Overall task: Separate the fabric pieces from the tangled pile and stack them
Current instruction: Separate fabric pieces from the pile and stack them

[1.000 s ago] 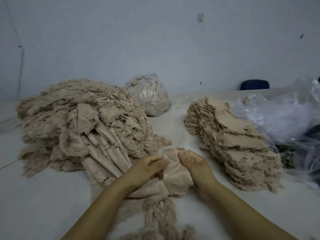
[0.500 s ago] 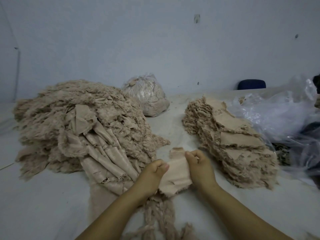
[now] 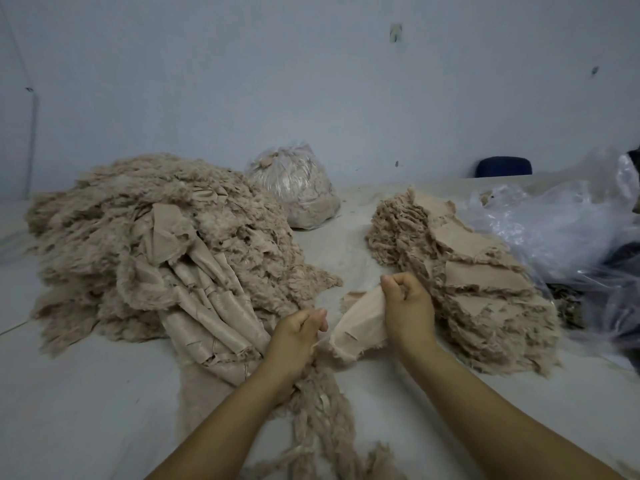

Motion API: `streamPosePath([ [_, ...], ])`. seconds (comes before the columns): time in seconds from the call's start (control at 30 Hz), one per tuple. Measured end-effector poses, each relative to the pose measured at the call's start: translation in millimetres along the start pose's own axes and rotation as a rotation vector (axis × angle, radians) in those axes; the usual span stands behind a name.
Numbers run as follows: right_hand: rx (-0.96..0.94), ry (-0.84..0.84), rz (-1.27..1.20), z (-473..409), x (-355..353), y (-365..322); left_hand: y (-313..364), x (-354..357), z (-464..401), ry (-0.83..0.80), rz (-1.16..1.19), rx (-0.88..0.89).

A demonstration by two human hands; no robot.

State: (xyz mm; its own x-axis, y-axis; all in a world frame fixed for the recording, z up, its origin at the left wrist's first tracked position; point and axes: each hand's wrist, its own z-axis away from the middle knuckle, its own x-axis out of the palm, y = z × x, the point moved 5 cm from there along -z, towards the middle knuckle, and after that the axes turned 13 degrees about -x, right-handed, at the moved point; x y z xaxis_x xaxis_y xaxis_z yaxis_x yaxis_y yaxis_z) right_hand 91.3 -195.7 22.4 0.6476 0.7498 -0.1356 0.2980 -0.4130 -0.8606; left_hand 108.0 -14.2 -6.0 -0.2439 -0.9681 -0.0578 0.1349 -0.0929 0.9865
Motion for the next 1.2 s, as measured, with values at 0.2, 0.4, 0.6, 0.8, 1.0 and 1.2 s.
streamPosePath([
  [0.2,-0.013,-0.062,0.007,-8,16,-7,1,12,13,-0.414,-0.107,-0.031],
  [0.4,-0.041,-0.068,-0.006,-40,-2,-18,-6,1,8,-0.366,-0.221,-0.073],
  [0.6,0.005,-0.283,-0.175,-57,20,-33,-10,3,0,-0.224,-0.183,-0.071],
  [0.8,0.142,-0.345,-0.062,-68,26,4,-9,7,3,-0.244,-0.263,-0.041],
  [1.0,-0.174,-0.484,0.614,-40,27,26,-7,5,4,-0.258,-0.248,-0.028],
  [1.2,-0.263,-0.979,0.918,12,37,43,-7,1,0,-0.204,-0.149,-0.032],
])
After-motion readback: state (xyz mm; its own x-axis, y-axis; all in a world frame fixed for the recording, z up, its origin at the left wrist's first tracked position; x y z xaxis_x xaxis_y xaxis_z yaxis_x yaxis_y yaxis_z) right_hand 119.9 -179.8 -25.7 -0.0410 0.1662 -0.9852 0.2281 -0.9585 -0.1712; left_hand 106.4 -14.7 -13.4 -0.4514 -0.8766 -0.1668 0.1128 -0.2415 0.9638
